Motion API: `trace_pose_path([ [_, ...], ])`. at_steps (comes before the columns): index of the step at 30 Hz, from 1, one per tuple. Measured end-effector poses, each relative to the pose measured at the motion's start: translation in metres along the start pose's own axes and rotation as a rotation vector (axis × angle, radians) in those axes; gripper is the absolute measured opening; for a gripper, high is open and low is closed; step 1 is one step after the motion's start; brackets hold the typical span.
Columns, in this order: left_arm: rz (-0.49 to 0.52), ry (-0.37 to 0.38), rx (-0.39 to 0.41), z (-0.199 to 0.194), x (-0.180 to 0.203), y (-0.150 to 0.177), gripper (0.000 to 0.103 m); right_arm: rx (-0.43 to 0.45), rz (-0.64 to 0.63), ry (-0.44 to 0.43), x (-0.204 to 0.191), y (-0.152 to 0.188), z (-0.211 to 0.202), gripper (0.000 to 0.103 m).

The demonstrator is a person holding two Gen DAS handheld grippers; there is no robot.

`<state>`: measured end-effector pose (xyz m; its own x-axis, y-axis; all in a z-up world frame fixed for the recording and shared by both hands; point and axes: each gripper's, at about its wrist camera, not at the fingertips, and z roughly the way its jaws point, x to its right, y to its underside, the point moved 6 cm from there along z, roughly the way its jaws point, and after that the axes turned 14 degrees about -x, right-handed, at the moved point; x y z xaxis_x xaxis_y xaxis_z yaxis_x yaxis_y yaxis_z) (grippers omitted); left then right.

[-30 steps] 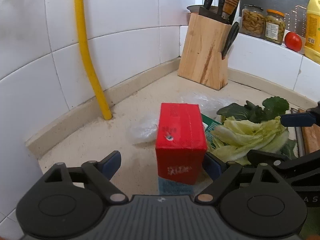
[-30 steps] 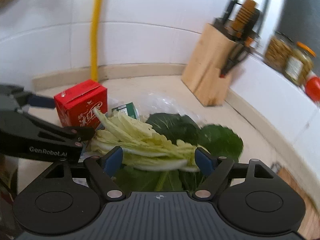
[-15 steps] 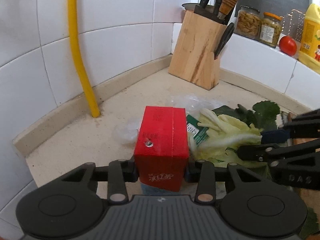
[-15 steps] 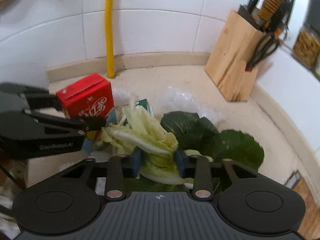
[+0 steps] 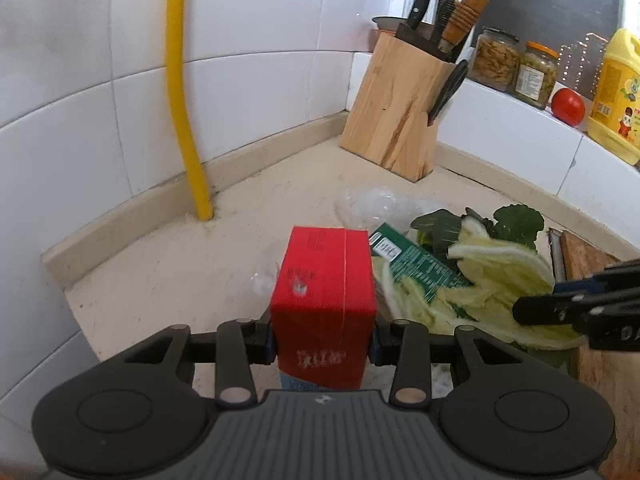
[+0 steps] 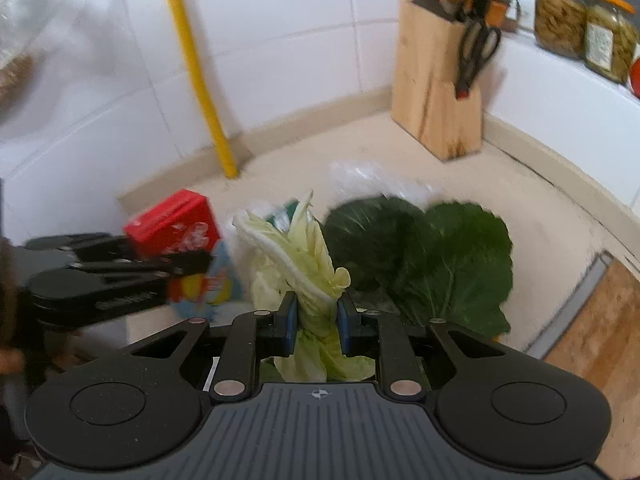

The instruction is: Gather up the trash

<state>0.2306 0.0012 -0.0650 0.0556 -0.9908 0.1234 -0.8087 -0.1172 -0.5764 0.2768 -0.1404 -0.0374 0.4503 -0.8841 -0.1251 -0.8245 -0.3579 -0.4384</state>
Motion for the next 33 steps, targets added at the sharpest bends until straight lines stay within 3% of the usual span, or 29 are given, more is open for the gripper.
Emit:
trace_pose_path([
  [2,0.006,-0.018,0.002,-0.001,-0.003,0.001,0.045,-0.009,-0.004,0.0,-0.001,0.003,0.004,0.03],
  [4,0.008,-0.038,0.005,0.0,-0.005,0.002,0.052,-0.007,-0.015,0.008,-0.004,0.004,0.006,0.047],
  [9,0.003,-0.047,-0.002,0.004,-0.007,0.005,0.067,0.003,-0.069,0.062,-0.011,0.003,0.013,0.067],
  [11,0.004,-0.055,0.001,0.004,-0.006,0.006,0.067,0.007,-0.082,0.082,-0.012,0.003,0.013,0.065],
  [12,0.004,-0.061,0.006,0.003,-0.006,0.006,0.066,0.006,-0.08,0.089,-0.011,0.004,0.013,0.059],
  [13,0.005,-0.062,0.012,0.001,-0.005,0.006,0.059,0.002,-0.072,0.083,-0.01,0.004,0.011,0.045],
  [14,0.003,-0.06,0.016,0.0,-0.005,0.006,0.045,-0.007,-0.055,0.065,-0.008,0.004,0.01,0.037],
  [16,-0.015,-0.046,0.009,-0.004,-0.006,0.004,0.036,-0.002,-0.018,0.046,-0.004,0.004,0.006,0.029],
  [33,-0.03,0.046,0.089,-0.038,-0.008,-0.012,0.035,0.119,0.166,-0.085,0.013,-0.01,-0.044,0.026],
])
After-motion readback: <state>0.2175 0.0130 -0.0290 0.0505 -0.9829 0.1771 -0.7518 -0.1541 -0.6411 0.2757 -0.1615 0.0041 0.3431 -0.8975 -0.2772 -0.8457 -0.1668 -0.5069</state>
